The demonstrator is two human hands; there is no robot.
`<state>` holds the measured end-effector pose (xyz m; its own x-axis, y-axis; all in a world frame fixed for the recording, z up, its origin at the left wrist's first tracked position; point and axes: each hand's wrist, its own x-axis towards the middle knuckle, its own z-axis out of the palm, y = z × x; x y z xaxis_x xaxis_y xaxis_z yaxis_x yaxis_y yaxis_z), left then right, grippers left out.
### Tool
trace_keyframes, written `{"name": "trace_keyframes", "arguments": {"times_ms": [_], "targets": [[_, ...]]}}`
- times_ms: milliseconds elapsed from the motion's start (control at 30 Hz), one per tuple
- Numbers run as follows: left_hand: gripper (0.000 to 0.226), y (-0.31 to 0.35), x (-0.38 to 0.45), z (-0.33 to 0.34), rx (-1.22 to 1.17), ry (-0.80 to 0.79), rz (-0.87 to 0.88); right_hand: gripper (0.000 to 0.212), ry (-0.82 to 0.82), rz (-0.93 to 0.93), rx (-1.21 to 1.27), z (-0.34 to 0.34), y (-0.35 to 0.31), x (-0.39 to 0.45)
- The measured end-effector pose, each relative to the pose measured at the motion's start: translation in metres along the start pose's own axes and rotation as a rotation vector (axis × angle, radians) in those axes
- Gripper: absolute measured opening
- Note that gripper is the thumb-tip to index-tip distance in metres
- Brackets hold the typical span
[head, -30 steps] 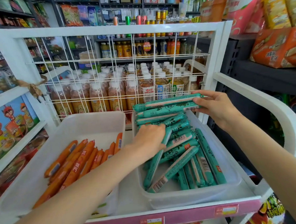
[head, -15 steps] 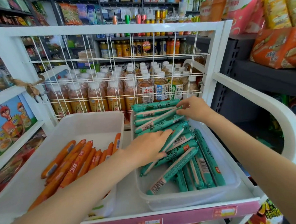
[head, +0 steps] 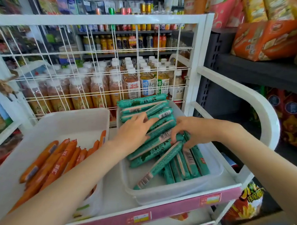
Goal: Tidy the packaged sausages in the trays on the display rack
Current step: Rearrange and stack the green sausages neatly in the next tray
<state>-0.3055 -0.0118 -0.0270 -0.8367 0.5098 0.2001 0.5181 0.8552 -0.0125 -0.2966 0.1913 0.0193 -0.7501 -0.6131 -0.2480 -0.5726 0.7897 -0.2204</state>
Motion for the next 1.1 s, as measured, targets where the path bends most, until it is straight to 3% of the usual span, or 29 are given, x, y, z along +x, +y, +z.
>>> {"name": "trace_keyframes", "arguments": {"times_ms": [67, 167, 300, 533, 667, 733, 833, 933, 1000, 1100], "targets": [[0.066, -0.002, 0.002, -0.006, -0.056, -0.045, -0.01, 0.035, 0.064, -0.022, -0.023, 0.005, 0.0, -0.001], [0.052, -0.004, 0.0, -0.017, -0.101, -0.102, 0.008, 0.022, 0.116, -0.066, 0.005, -0.005, 0.002, -0.007], [0.041, -0.005, -0.007, -0.028, -0.291, 0.022, -0.021, 0.024, 0.376, -0.016, 0.105, -0.021, 0.013, -0.009], [0.092, 0.014, -0.016, -0.019, -0.061, -0.228, -0.025, 0.023, 0.622, 0.169, 0.318, 0.008, 0.017, 0.013], [0.084, 0.006, -0.011, -0.01, 0.095, -0.2, -0.01, 0.026, 0.541, 0.119, -0.039, -0.002, 0.0, 0.002], [0.085, 0.004, -0.008, -0.01, 0.084, -0.2, -0.012, 0.021, 0.487, -0.037, -0.074, -0.01, -0.016, -0.006], [0.084, 0.003, -0.005, -0.01, 0.073, -0.202, -0.021, 0.025, -0.019, -0.241, -0.135, 0.01, -0.04, 0.0], [0.08, 0.0, -0.008, -0.007, 0.079, -0.199, -0.029, 0.048, -0.371, -0.177, -0.379, 0.036, -0.048, 0.016], [0.077, -0.001, -0.009, -0.007, 0.06, -0.196, -0.029, 0.056, -0.453, -0.138, -0.556, 0.043, -0.052, 0.022], [0.077, -0.002, -0.009, -0.007, 0.043, -0.206, -0.032, 0.056, -0.424, -0.157, -0.731, 0.05, -0.062, 0.024]]}}
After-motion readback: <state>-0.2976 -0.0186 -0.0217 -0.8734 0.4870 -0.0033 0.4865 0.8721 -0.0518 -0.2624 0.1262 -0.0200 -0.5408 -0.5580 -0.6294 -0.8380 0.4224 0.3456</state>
